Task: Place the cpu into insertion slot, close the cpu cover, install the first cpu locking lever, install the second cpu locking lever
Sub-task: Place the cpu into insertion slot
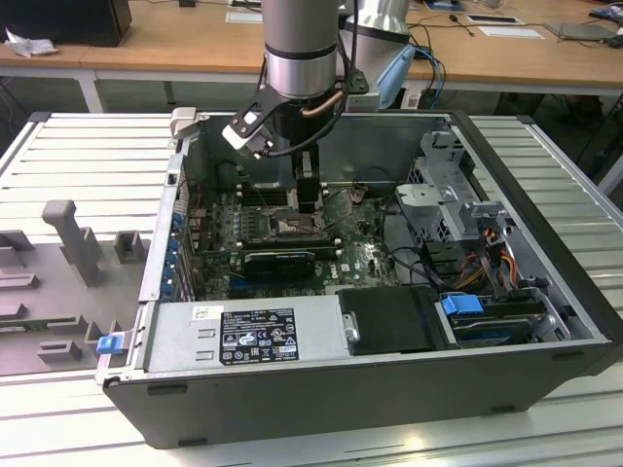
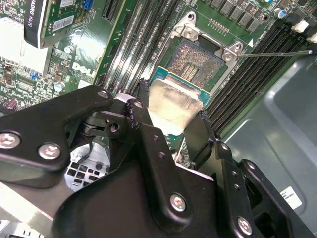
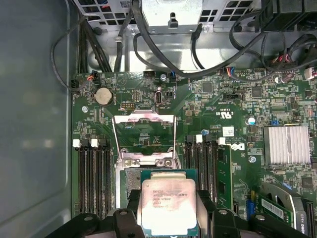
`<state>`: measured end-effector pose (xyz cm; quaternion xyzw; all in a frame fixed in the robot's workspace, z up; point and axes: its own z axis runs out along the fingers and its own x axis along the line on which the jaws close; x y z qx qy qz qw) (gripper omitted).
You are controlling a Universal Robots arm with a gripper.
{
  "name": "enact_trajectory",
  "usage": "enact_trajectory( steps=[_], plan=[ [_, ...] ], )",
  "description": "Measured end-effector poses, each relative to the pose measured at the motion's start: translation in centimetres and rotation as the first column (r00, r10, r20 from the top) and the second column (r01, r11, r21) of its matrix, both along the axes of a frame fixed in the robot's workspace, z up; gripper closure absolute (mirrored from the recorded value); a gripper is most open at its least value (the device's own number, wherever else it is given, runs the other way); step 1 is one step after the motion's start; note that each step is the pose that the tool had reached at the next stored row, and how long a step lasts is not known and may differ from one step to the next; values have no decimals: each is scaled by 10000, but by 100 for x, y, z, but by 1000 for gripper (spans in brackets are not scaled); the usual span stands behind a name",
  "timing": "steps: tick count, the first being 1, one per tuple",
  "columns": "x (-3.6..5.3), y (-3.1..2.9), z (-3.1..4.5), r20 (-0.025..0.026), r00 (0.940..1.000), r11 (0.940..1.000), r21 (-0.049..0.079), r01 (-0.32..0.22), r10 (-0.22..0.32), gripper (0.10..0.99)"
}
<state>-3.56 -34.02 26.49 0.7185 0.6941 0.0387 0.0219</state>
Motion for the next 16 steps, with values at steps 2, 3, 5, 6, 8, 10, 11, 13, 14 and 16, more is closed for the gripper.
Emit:
enact_trajectory(
  steps=[2, 3, 5, 6, 8, 10, 11, 13, 14, 16],
  plan=[
    [0, 0, -5, 0, 10000, 10000, 1, 1, -1, 557],
    [0, 0, -6, 0, 10000, 10000, 1, 1, -1, 557],
    [0, 0, -9, 0, 10000, 10000, 3, 0, 0, 557],
    [0, 0, -10, 0, 10000, 10000, 4, 0, 0, 557],
    [0, 0, -14, 0, 10000, 10000, 10, 1, -1, 557],
    [-2, 11, -24, 0, 10000, 10000, 16, 0, 0, 557],
    [-4, 15, -28, 1, 10000, 10000, 21, 0, 0, 557],
    [-7, 16, -34, -1, 10000, 10000, 33, -1, 1, 557],
    [-7, 16, -37, -1, 10000, 10000, 39, 0, 0, 557],
    [-7, 16, -42, -2, 10000, 10000, 46, 2, -2, 557]
  ],
)
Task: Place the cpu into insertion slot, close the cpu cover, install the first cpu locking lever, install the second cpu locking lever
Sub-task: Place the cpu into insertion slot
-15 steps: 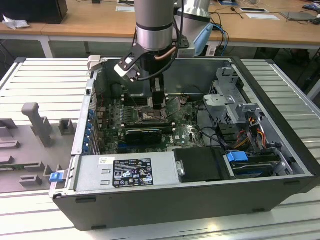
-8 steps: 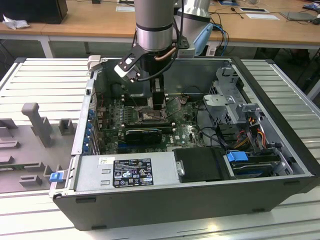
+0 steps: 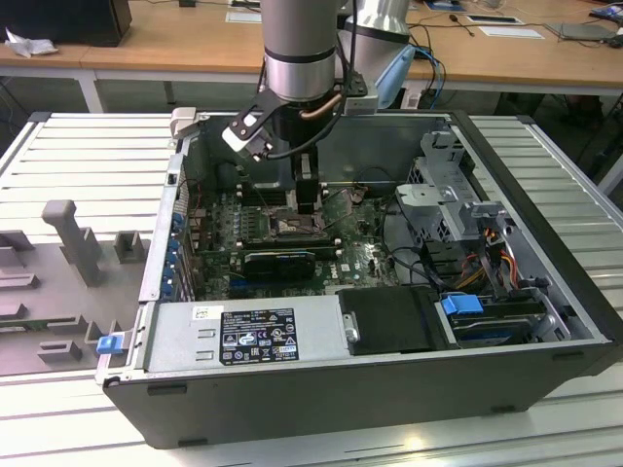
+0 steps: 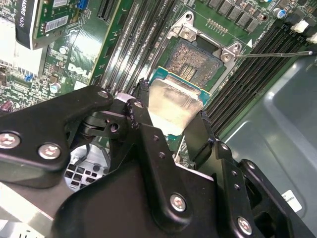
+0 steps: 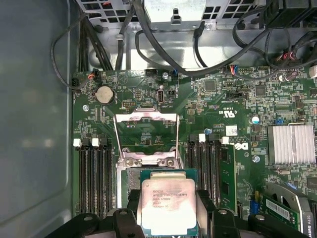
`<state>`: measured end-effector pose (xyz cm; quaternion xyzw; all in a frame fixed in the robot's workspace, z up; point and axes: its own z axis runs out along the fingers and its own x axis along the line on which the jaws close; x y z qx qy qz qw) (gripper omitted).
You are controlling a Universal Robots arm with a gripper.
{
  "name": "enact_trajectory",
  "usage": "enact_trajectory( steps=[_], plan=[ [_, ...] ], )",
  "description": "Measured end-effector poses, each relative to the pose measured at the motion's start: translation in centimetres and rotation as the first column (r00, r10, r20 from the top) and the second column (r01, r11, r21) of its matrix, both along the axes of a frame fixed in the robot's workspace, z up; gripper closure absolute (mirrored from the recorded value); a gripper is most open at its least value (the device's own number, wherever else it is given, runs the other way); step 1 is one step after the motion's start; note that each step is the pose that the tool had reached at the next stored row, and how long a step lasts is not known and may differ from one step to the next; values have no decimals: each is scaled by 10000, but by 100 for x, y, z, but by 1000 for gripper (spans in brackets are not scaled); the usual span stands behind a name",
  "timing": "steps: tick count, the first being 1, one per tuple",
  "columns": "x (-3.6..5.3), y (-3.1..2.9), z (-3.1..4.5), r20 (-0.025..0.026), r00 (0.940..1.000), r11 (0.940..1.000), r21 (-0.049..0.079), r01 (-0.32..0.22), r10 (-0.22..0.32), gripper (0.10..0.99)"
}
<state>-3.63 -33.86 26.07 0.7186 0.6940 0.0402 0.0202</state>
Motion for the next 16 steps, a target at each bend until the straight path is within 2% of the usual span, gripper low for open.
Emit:
enact_trajectory(
  steps=[8, 11, 15, 16],
  plan=[
    [-17, 18, -33, 1, 10000, 10000, 54, -1, 1, 557],
    [-31, 52, -94, 0, 10000, 10000, 55, 0, 0, 557],
    [-55, 84, -284, 1, 9998, 9998, 54, -180, 180, 557],
    [-92, 91, -353, 1, 9998, 9998, 55, -187, 187, 557]
  ],
)
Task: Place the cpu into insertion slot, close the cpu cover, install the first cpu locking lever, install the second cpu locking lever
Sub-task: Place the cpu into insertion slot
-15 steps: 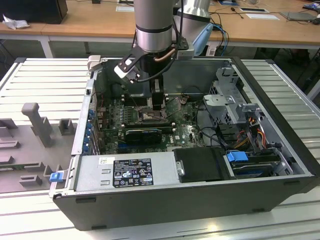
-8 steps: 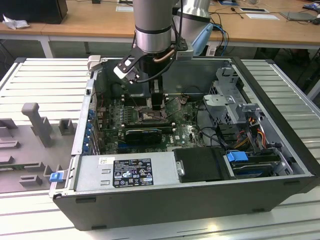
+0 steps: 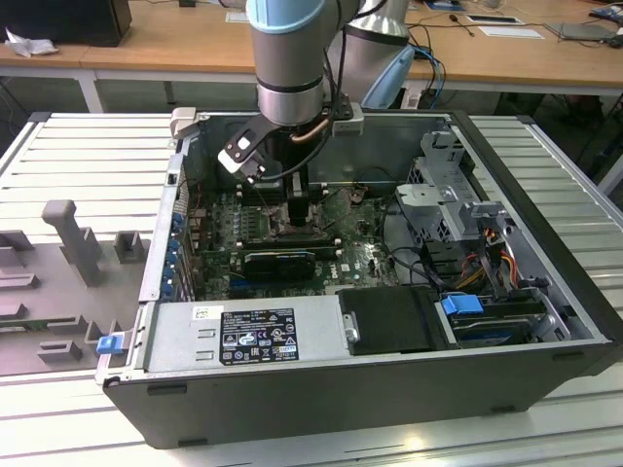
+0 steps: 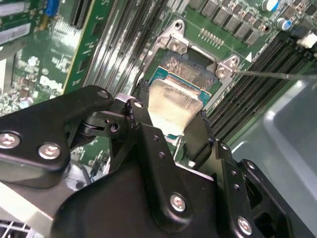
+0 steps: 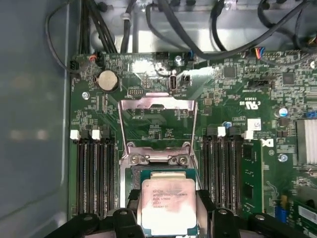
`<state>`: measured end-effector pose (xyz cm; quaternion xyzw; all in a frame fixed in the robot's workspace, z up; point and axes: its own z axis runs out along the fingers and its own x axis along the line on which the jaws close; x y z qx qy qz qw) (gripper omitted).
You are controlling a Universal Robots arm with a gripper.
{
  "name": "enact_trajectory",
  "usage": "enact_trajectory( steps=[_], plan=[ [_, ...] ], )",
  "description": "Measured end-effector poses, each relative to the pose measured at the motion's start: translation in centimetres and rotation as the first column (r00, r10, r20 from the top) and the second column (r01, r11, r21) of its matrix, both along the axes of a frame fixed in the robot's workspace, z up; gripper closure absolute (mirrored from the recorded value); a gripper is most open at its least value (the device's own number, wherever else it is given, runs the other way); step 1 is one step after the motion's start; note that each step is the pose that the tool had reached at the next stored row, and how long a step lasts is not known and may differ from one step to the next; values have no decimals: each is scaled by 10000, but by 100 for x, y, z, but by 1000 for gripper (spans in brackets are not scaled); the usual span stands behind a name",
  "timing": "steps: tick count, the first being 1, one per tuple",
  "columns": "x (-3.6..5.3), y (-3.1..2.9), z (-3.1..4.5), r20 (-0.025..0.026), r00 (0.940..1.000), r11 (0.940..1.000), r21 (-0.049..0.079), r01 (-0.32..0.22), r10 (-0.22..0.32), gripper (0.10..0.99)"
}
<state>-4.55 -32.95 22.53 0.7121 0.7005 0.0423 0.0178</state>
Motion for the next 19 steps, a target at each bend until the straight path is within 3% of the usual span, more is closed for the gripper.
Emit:
enact_trajectory(
  steps=[5, 13, 19],
  plan=[
    [-13, 64, -163, -26, 10000, 10000, -10, 19, -19, 557],
    [-14, 71, -237, -28, 9999, 9999, -53, 160, -160, 557],
    [-14, 66, -239, -26, 9999, 9998, -73, 161, -161, 557]
  ],
)
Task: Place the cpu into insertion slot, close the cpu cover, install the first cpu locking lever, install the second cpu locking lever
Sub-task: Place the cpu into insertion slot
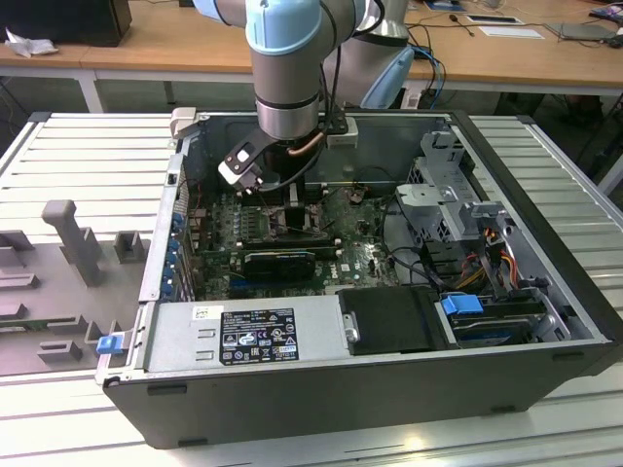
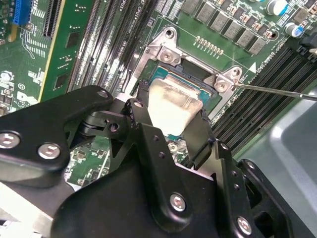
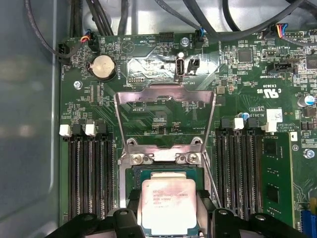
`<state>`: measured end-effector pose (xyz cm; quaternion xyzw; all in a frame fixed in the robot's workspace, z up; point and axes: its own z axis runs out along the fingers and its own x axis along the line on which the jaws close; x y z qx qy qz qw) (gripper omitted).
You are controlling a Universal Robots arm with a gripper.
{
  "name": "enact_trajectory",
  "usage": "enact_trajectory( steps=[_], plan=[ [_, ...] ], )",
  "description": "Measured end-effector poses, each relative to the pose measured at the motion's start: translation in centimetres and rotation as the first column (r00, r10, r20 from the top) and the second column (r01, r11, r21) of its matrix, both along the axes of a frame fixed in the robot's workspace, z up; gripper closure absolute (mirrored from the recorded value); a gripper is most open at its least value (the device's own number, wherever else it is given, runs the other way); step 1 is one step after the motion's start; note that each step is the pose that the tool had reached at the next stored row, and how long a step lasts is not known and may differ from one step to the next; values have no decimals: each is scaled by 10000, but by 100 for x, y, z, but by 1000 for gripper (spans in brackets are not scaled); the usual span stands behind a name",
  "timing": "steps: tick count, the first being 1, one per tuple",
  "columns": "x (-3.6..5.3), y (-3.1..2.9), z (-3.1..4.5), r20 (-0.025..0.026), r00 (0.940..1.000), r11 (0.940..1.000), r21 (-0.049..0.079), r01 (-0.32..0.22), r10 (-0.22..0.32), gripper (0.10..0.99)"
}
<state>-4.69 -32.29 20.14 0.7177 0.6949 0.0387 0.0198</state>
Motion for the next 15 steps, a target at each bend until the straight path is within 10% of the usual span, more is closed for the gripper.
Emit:
enact_trajectory(
  steps=[15],
  plan=[
    [1, 5, 5, -1, 10000, 10000, 51, -2, 2, 482]
  ],
)
